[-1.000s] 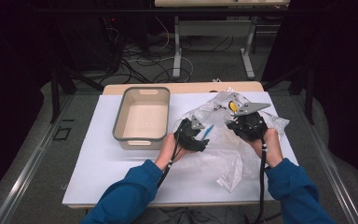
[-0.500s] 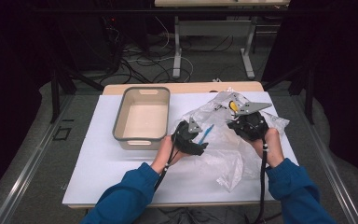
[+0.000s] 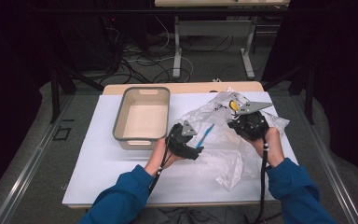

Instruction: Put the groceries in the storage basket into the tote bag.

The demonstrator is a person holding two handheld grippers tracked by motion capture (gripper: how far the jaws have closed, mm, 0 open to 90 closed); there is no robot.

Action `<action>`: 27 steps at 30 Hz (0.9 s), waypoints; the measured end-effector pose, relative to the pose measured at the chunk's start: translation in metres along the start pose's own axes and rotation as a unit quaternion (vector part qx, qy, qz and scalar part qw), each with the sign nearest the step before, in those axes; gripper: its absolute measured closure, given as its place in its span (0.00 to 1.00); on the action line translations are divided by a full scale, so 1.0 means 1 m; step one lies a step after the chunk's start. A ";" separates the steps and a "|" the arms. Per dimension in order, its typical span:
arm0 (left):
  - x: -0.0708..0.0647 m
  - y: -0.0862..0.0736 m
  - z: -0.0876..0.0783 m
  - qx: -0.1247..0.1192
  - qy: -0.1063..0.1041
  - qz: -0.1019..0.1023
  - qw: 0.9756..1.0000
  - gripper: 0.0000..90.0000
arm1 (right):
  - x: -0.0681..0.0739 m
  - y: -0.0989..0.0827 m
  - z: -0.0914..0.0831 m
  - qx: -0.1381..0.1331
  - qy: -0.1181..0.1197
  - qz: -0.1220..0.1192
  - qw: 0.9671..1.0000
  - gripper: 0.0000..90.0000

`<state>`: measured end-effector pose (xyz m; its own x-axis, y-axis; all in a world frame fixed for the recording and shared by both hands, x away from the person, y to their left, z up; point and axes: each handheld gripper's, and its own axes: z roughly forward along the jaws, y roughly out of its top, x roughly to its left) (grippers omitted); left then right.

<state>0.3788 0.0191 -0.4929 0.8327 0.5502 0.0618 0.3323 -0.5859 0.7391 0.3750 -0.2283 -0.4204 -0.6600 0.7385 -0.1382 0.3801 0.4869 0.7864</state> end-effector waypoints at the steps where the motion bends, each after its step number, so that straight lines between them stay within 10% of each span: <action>1: 0.001 -0.001 -0.001 0.002 0.002 0.007 1.000 0.25 | 0.000 0.000 0.000 0.001 0.000 -0.001 1.000 1.00; 27: 0.004 -0.022 -0.026 0.016 0.005 0.003 1.000 0.20 | -0.002 0.000 0.001 -0.001 -0.001 0.000 1.000 1.00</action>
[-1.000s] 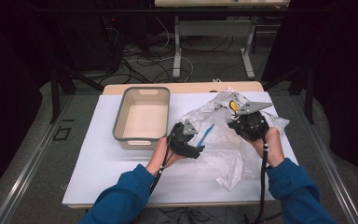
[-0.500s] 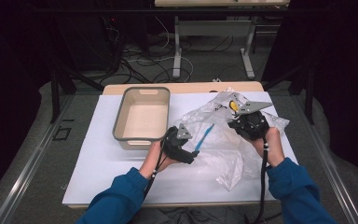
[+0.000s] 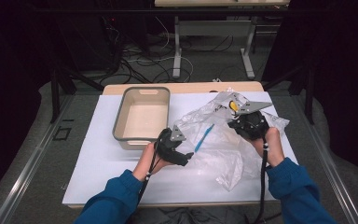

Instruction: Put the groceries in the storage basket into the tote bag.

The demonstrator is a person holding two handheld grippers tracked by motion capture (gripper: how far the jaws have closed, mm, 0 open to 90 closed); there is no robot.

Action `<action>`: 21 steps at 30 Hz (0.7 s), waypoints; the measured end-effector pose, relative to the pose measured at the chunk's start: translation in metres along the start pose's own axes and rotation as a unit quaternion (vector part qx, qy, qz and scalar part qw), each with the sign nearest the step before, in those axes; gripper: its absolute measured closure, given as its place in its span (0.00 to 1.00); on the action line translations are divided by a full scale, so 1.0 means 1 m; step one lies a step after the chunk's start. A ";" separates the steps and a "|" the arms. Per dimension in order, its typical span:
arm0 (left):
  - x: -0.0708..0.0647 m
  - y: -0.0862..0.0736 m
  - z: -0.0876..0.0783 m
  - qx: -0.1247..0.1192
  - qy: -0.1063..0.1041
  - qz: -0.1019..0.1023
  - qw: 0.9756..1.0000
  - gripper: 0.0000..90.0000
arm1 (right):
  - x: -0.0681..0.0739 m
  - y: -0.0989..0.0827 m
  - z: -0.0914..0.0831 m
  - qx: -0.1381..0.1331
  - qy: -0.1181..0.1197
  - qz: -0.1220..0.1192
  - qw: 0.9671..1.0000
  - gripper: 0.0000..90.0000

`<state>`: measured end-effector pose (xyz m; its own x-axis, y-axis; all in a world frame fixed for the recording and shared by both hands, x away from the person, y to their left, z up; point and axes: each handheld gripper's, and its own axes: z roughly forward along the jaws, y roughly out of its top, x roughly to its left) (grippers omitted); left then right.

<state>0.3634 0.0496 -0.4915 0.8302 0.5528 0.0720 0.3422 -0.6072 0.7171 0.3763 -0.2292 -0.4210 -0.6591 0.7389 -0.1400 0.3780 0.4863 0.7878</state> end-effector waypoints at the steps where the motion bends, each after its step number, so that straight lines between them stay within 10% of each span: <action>1: 0.000 0.000 -0.002 0.004 -0.001 0.003 1.000 0.20 | 0.000 0.000 0.000 0.000 0.000 0.001 1.000 1.00; 21: 0.006 -0.010 -0.022 0.009 0.013 0.004 1.000 0.20 | -0.003 0.000 -0.002 -0.001 -0.007 0.002 1.000 1.00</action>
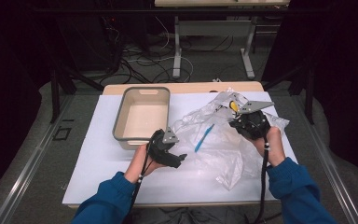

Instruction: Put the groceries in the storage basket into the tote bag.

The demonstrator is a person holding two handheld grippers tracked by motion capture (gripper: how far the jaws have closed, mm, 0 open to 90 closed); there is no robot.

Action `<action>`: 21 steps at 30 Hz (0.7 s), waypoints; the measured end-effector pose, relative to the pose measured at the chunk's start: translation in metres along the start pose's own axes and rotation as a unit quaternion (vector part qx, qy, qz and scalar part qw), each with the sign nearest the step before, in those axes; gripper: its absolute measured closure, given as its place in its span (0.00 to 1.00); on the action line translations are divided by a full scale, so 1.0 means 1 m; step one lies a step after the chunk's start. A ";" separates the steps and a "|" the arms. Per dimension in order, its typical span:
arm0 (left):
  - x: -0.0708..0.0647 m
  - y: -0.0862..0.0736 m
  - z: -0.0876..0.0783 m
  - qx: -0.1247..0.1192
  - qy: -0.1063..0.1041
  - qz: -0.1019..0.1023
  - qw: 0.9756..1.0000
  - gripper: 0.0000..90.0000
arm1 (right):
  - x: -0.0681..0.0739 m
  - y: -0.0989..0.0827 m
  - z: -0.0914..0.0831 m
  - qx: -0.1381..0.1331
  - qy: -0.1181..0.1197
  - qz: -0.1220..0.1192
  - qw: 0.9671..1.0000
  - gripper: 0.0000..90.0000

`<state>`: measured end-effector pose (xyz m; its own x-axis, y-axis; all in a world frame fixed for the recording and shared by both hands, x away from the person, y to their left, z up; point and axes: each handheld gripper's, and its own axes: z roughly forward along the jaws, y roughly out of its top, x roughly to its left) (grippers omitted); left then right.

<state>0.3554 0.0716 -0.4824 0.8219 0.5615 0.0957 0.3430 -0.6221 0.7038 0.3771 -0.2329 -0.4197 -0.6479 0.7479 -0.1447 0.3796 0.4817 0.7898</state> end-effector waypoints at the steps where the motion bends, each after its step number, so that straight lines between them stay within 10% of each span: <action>1: 0.001 0.000 -0.001 0.001 0.001 -0.002 1.000 0.20 | -0.001 0.000 0.000 -0.001 0.002 0.000 1.000 1.00; 21: 0.012 0.003 0.007 -0.005 0.058 -0.003 0.998 0.16 | -0.005 -0.001 -0.004 -0.005 -0.005 0.007 1.000 1.00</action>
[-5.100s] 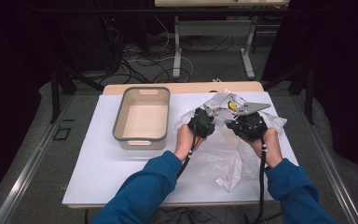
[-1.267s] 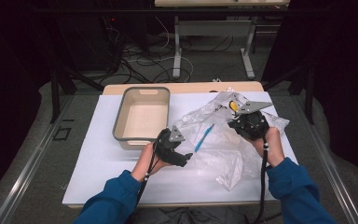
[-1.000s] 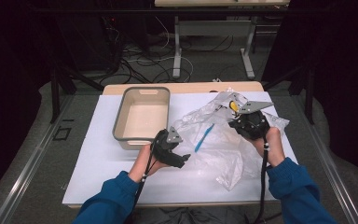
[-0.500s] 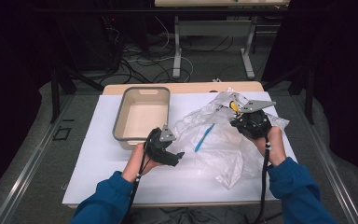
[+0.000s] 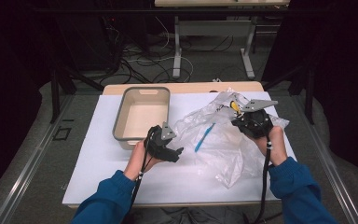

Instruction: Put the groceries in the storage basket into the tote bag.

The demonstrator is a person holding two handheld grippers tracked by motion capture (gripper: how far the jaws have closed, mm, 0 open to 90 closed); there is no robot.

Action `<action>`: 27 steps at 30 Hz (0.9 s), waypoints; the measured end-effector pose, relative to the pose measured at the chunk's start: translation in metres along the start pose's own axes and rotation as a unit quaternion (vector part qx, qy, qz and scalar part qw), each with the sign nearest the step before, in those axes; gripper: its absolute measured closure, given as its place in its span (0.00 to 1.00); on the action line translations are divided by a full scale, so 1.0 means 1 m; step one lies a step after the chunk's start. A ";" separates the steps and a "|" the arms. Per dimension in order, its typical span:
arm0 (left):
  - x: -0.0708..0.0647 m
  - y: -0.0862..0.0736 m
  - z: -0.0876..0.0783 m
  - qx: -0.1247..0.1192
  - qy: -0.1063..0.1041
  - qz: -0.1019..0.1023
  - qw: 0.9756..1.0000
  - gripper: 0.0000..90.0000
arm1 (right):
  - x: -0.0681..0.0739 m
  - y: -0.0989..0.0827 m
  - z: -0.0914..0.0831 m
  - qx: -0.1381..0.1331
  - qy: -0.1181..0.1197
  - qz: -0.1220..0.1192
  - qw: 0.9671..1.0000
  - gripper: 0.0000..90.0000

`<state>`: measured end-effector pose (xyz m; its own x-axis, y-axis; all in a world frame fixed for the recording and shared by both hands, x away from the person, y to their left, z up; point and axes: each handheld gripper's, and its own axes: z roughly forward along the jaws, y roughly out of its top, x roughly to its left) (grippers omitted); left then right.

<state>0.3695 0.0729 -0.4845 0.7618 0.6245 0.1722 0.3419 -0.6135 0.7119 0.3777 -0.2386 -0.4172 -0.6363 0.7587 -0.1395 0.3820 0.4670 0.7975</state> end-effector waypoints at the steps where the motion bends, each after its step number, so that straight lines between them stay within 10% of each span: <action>1: 0.001 0.000 0.002 0.000 0.002 -0.002 1.000 0.15 | 0.000 0.000 0.000 0.001 0.002 0.000 1.000 1.00; 27: -0.025 0.025 0.045 0.034 0.021 0.031 0.999 0.27 | -0.001 0.000 -0.001 0.002 0.005 0.001 1.000 1.00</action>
<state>0.3840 0.0202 -0.5021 0.7597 0.6033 0.2428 0.3331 -0.6817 0.6514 0.3778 -0.2402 -0.4161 -0.6420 0.7552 -0.1326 0.3854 0.4673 0.7957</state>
